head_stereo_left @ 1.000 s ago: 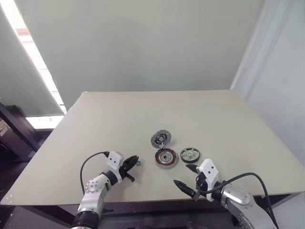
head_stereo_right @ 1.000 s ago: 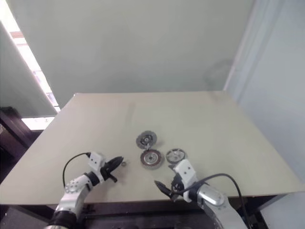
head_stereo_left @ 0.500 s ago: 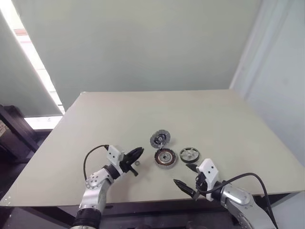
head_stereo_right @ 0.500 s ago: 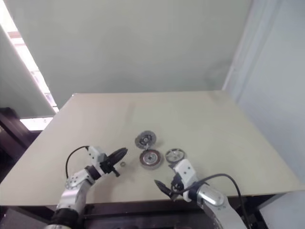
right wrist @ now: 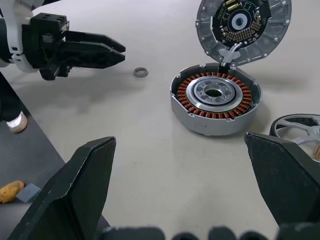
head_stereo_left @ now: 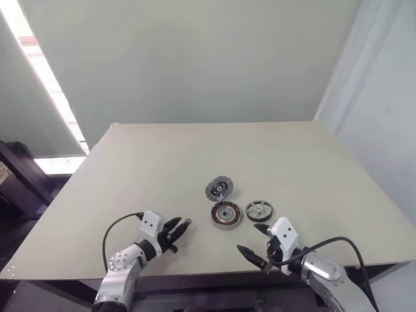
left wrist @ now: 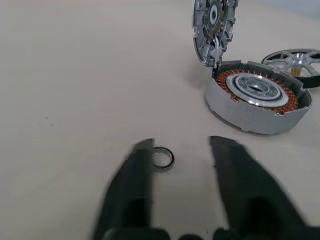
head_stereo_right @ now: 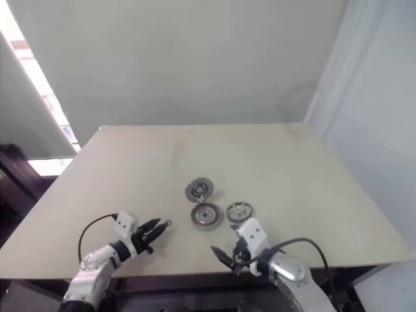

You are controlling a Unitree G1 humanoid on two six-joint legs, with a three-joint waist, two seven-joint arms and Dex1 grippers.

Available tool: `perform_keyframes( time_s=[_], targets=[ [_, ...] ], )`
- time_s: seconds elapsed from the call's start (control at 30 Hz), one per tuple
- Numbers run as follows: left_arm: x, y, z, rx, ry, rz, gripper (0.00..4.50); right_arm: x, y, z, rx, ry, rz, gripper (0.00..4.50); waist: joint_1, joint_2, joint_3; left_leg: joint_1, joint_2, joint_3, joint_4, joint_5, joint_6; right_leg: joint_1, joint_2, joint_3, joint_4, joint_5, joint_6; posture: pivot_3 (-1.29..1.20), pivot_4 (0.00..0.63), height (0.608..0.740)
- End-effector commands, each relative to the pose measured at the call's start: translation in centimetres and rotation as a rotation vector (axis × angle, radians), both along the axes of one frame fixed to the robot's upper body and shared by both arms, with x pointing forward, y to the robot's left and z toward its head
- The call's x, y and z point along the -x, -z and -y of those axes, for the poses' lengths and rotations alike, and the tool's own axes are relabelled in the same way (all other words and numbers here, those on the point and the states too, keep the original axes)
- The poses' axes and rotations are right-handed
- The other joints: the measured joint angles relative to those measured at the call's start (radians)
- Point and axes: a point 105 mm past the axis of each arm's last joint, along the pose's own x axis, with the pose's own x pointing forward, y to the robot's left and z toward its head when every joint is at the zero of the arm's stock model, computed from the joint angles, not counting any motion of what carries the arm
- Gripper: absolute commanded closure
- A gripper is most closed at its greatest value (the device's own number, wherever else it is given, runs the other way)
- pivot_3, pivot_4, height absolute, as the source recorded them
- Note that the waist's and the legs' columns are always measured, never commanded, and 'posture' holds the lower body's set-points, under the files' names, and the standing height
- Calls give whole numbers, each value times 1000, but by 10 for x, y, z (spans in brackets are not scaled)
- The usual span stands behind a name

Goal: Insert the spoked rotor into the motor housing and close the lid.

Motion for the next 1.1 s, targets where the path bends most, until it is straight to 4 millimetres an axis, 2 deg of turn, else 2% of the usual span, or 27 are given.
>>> perform_keyframes(
  time_s=[0.03,0.13,0.4,0.7,1.1],
  targets=[
    [-4,-9,-4,-48,-25,85,1512,-2,-11,-3,-14,-13,51,0,0,0,0,-1,0,0,0,0,0,-2,0,0,0,0,0,0,0,740],
    [-6,-12,-6,-41,-59,144,489,-1,-10,-4,-15,-15,49,0,3,0,0,-9,0,0,1,0,0,-7,0,0,1,0,0,0,0,740],
    [-8,-1,3,-38,-55,140,489,3,-8,-9,-29,-14,37,0,4,0,0,-12,-1,0,2,1,1,-8,0,-1,1,0,0,0,0,740],
    [-26,5,15,-58,-55,116,489,7,-7,-10,-33,-8,30,0,4,-1,-1,-12,-1,0,4,1,1,-7,1,-1,1,1,1,0,0,740],
    [-17,20,8,-88,-79,58,489,8,-6,-8,-33,3,25,0,3,-1,-1,-11,-1,0,3,1,1,-7,1,-1,1,1,2,0,0,740]
  ],
)
